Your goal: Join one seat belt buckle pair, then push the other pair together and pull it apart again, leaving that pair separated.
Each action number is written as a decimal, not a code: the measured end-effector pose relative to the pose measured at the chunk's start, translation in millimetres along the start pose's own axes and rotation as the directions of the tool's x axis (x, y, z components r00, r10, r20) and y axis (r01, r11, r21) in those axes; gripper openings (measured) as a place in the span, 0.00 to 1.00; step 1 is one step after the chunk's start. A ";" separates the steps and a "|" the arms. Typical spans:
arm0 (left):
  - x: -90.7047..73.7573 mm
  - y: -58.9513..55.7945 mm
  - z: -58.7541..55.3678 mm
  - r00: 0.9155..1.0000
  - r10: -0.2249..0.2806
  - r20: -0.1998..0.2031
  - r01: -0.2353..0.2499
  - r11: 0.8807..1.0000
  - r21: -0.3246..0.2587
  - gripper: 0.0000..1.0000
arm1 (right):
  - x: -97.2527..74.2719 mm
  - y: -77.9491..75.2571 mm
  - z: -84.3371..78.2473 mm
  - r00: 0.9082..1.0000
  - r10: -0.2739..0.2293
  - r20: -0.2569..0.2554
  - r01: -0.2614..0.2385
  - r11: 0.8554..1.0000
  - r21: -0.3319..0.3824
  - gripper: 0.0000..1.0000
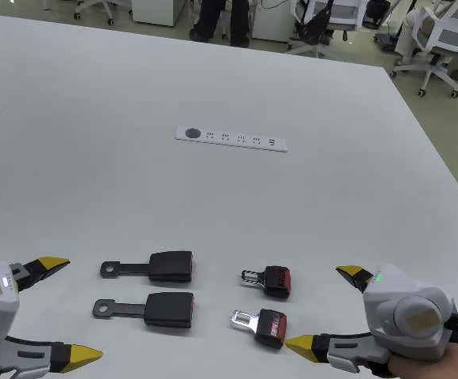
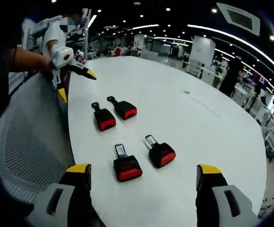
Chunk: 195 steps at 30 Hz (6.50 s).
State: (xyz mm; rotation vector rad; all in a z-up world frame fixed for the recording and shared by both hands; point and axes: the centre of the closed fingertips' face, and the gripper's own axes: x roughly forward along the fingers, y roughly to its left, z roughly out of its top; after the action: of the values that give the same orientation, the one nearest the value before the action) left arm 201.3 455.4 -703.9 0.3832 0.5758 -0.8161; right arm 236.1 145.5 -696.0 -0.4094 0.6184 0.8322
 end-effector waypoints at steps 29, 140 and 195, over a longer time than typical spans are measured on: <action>-0.2 -3.2 -1.5 1.000 -0.003 -0.026 0.003 1.000 0.013 0.88 | 4.7 2.8 -1.5 1.000 0.000 0.019 0.000 1.000 0.026 0.97; 76.4 -32.0 11.0 0.947 -0.198 -0.253 0.259 0.937 0.236 0.59 | 42.3 43.2 -13.6 0.974 0.188 -0.126 -0.204 0.971 -0.125 0.55; 122.7 -56.0 5.6 0.861 -0.347 -0.371 0.454 0.854 0.255 0.34 | 74.0 49.5 -45.1 0.898 0.343 -0.275 -0.409 0.882 -0.234 0.33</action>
State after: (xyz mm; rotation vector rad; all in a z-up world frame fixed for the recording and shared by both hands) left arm 227.2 347.4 -780.5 0.7290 0.8345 -1.2856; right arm 220.0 191.7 -783.0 -0.6682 0.8083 1.2723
